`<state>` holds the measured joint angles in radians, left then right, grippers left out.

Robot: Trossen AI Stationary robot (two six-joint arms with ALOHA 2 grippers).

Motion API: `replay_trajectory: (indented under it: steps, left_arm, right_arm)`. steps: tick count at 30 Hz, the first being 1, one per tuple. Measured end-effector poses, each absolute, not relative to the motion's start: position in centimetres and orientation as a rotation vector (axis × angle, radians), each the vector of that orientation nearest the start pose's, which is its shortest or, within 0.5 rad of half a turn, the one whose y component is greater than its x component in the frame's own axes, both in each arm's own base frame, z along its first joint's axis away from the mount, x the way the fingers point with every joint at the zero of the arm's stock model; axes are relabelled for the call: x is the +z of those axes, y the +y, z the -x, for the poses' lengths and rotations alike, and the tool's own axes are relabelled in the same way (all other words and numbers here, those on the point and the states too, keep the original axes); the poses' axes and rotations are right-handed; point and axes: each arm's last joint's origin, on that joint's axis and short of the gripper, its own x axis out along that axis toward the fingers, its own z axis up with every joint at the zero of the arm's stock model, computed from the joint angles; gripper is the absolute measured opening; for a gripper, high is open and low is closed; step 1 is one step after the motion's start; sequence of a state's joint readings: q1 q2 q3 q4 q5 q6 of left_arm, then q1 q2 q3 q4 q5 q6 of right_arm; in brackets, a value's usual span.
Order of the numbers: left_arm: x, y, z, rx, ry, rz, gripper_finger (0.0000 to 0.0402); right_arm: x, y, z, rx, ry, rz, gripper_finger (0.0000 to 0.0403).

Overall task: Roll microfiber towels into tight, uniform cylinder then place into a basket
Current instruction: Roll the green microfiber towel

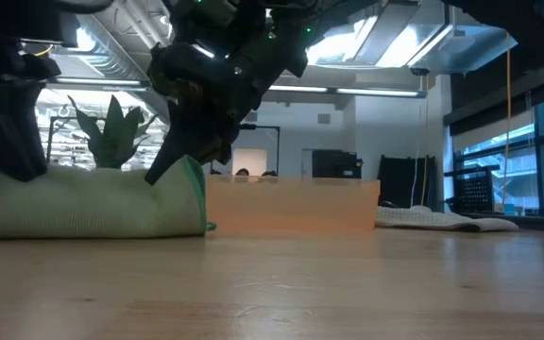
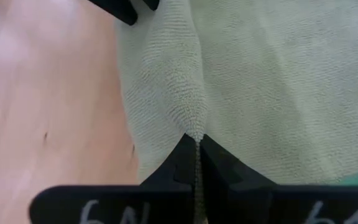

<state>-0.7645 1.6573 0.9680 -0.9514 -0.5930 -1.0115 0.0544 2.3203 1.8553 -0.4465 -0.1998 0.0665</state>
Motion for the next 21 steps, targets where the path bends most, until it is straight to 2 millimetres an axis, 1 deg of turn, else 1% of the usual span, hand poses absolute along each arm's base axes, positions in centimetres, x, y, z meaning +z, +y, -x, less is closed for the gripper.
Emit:
replay_trajectory:
  steps: [4,7,12,15,21]
  left_arm:
    - [16.4,-16.6,-20.5,0.502,1.139,-0.147,0.0077]
    - [15.7,-16.3,-20.7,0.517,1.167,-0.153,0.0077]
    - [14.2,-15.7,-20.3,0.569,1.203,-0.171,0.0077]
    - [13.8,-15.4,-20.0,0.59,1.205,-0.165,0.0077]
    - [13.4,-15.3,-19.8,0.589,1.205,-0.157,0.0077]
  right_arm:
    - [16.4,3.2,-50.4,0.171,0.916,-0.077,0.0011]
    - [16.4,3.1,-50.4,0.151,0.915,-0.048,0.0011]
    - [16.4,2.9,-50.4,0.098,0.913,-0.013,0.0011]
    - [16.4,2.8,-50.4,0.07,0.911,0.018,0.0011]
    - [16.4,2.8,-50.4,0.071,0.91,0.021,0.0013]
